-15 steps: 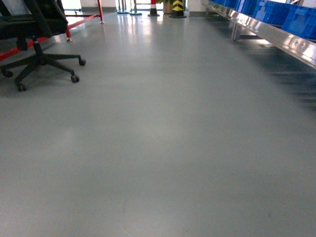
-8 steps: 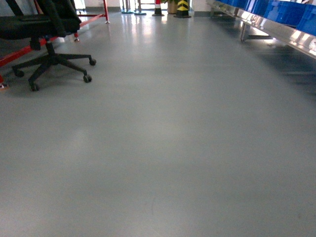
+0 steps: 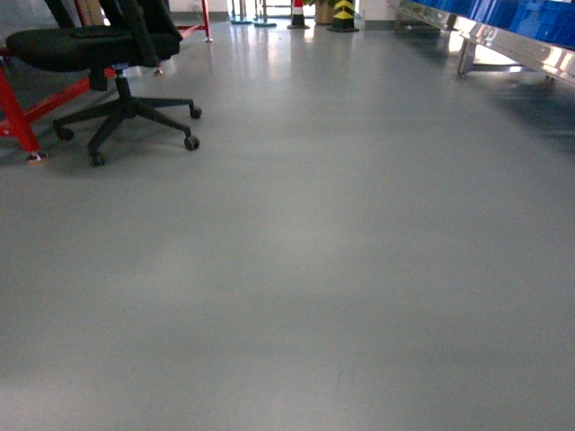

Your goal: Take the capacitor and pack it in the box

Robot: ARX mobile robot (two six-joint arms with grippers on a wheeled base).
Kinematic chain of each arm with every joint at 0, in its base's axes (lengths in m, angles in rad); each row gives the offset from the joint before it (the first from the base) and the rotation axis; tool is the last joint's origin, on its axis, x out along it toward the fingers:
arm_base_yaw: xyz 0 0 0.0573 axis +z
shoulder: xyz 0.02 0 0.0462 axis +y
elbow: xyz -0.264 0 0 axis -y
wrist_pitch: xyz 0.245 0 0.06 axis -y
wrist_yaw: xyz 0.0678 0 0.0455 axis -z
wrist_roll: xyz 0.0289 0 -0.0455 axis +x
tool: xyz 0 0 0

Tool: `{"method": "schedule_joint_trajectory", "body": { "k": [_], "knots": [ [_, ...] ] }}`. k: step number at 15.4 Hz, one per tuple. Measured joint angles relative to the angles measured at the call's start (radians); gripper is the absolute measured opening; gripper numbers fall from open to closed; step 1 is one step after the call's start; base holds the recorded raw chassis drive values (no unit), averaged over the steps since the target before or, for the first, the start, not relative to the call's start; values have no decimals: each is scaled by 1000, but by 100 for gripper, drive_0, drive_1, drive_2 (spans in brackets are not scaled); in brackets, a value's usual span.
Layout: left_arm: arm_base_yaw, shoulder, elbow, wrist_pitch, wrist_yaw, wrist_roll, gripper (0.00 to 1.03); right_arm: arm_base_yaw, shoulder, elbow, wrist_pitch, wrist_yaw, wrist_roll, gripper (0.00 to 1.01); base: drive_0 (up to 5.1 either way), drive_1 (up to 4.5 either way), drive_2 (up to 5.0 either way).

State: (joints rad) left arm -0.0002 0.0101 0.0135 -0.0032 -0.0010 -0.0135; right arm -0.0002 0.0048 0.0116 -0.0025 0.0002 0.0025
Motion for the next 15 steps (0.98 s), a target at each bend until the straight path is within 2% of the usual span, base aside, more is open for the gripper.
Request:
{"method": "schedule_joint_trajectory", "body": {
  "k": [15],
  "knots": [
    [0,0,0,-3,-1,0,45,0,0,0,-1,0,0,98,-495,249,249]
  ]
}}
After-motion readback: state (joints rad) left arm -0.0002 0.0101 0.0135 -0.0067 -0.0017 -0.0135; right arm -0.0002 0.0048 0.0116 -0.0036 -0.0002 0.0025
